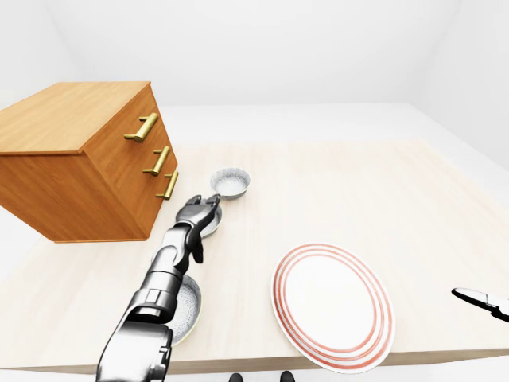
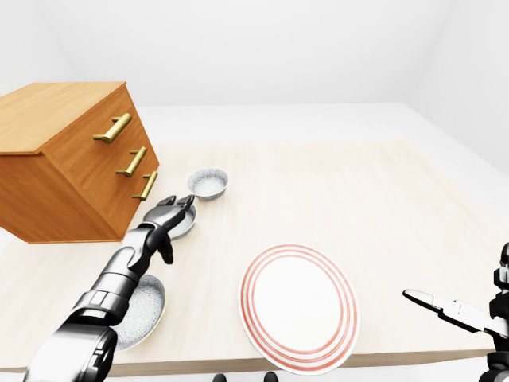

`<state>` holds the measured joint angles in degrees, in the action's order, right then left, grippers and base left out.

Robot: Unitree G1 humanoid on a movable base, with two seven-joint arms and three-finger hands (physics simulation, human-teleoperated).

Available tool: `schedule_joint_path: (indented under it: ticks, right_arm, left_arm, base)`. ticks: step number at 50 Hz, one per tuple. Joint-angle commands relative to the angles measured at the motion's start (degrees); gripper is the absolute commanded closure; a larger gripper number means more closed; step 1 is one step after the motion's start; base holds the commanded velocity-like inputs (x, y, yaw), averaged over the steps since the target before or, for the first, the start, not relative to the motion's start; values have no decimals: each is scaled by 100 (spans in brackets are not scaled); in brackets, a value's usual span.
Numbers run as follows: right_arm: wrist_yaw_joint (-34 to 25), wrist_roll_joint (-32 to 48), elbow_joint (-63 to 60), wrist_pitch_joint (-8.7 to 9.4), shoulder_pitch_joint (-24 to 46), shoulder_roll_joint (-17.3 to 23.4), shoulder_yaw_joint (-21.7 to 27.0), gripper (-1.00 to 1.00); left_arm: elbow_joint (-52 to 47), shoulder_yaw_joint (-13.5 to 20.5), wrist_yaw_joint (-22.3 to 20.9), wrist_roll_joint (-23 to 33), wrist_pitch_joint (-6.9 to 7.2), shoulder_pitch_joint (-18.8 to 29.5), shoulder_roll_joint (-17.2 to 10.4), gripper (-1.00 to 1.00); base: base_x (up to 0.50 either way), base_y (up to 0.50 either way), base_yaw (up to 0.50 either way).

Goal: Put the bowl in the middle on the plate.

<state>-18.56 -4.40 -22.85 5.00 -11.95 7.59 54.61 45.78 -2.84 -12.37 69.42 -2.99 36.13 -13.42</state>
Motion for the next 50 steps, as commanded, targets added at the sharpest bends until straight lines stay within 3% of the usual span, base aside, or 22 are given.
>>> schedule_joint_path:
  ticks: [1,19,28,50]
  right_arm:
    - [-4,7,-7,0,-1,-8,-8,-100]
    - [-4,6,-35,0,-4,-9,14,-100]
    - [10,22,32,0,1,-4,-17,-100]
    - [33,18,79,0,19,30,-14,-100]
  left_arm:
    - [321,-86,197,-7,5,64,74,-100]
    - [557,-135,344,-71,10,76,133,-100]
    - [797,-130,489,-105,-59,95,59,-100]
    - [633,-133,320,-40,16,107,20,-100]
  base:
    - [0,0,0]
    - [0,0,0]
    - [0,0,0]
    - [0,0,0]
